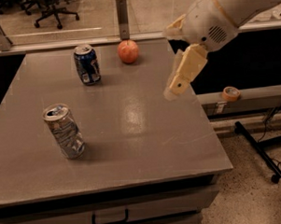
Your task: Move pepsi can near redbull can
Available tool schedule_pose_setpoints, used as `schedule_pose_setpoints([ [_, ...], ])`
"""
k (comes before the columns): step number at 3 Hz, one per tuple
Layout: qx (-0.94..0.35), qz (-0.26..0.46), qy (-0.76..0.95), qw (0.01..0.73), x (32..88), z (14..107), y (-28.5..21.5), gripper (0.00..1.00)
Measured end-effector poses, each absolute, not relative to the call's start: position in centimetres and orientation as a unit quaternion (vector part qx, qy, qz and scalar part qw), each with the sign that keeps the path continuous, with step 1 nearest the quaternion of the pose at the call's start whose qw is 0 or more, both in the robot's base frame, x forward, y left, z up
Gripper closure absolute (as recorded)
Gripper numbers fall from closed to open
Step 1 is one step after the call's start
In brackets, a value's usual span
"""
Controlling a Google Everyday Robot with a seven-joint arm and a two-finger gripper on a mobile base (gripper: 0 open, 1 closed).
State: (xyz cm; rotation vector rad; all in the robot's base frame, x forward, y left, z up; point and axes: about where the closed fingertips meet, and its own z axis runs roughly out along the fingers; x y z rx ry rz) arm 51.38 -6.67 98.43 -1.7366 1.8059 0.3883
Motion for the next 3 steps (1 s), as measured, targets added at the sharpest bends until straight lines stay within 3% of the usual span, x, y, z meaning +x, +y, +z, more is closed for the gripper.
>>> schedule_pose_setpoints([
  [3,-0.545,0.346,0.629,0.434,61.4,95.4,3.1,0.0],
])
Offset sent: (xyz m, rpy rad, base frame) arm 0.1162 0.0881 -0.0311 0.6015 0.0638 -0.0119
